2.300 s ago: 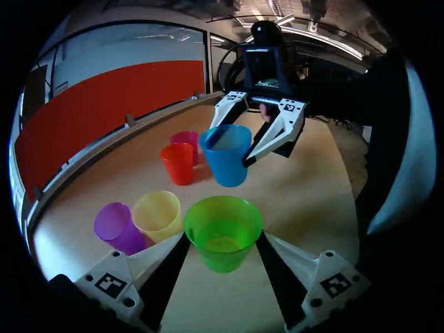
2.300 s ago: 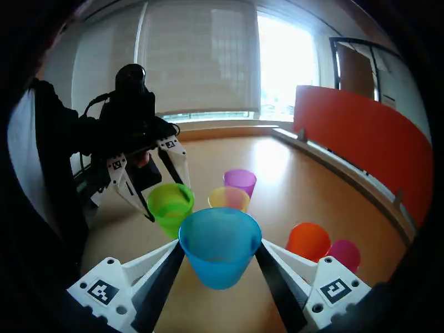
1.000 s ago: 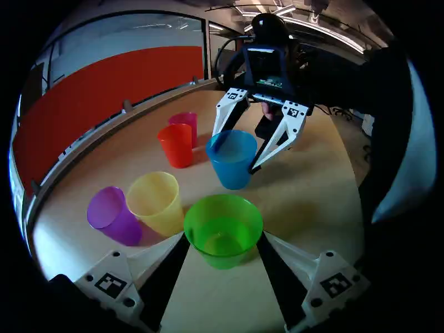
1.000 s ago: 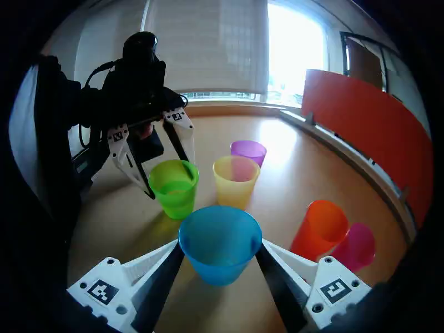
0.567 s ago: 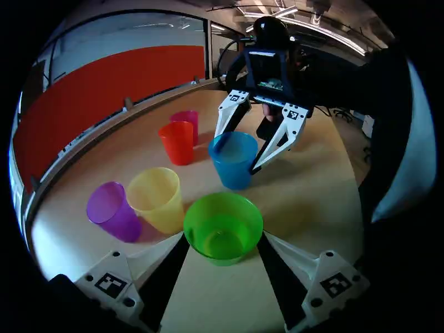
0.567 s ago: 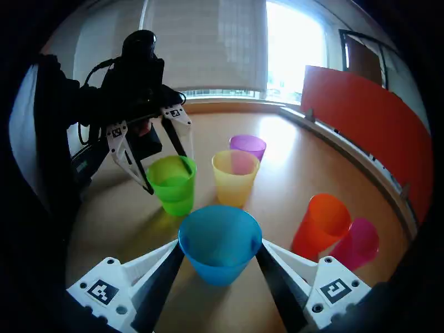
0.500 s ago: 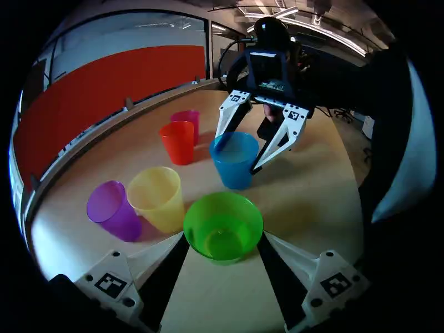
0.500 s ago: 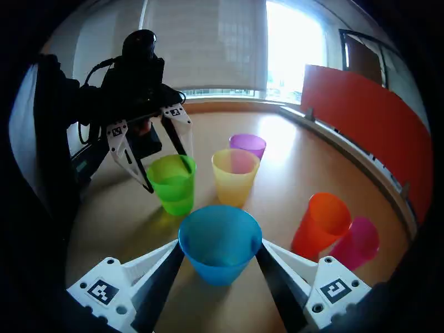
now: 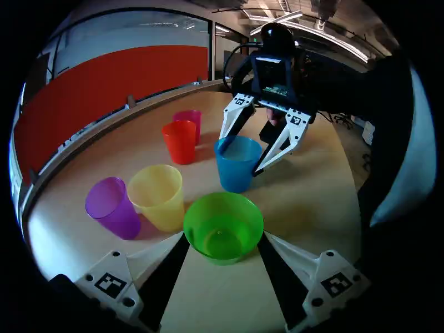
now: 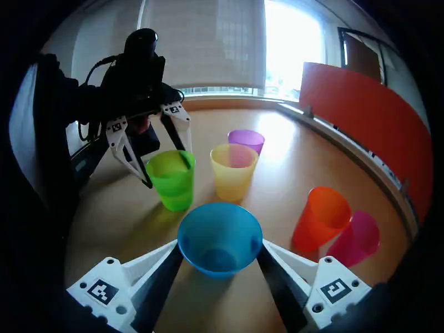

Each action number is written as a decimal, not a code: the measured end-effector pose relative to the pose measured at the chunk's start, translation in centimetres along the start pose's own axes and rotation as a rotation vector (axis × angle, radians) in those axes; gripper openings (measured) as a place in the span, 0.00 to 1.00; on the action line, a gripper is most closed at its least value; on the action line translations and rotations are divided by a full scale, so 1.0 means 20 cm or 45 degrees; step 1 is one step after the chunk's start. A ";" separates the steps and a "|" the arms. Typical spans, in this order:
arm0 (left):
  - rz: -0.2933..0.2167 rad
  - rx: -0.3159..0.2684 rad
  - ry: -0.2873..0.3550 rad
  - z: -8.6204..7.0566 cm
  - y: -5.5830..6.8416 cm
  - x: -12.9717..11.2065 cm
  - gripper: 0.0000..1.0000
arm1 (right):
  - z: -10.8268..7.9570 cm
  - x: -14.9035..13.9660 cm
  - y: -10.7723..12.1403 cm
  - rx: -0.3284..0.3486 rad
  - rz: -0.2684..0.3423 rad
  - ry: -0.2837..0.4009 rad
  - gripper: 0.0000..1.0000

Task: Pour water

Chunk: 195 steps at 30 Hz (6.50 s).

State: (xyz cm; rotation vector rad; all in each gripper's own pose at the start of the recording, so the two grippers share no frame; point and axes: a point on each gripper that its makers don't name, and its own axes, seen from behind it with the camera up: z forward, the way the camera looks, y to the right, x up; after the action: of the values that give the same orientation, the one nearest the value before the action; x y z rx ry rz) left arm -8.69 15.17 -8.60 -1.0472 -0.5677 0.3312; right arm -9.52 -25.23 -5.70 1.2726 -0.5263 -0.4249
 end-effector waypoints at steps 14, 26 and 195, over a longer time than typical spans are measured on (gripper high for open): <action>-0.002 0.007 -0.051 0.00 -0.01 -0.05 0.86 | 0.00 -0.03 0.00 -0.008 0.017 -0.019 1.00; 0.010 0.032 -0.074 -0.03 -0.02 -0.08 0.86 | -0.03 -0.06 0.02 -0.040 0.029 -0.029 1.00; -0.433 1.370 0.836 -0.83 -0.68 0.22 0.86 | -1.34 0.11 0.58 -1.615 0.411 0.560 1.00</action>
State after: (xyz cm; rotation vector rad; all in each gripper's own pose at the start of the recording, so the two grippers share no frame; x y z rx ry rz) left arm 4.51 -0.92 -1.58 0.0254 0.0754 -0.0445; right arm 8.07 -2.71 0.33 0.0266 -0.0124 -0.1218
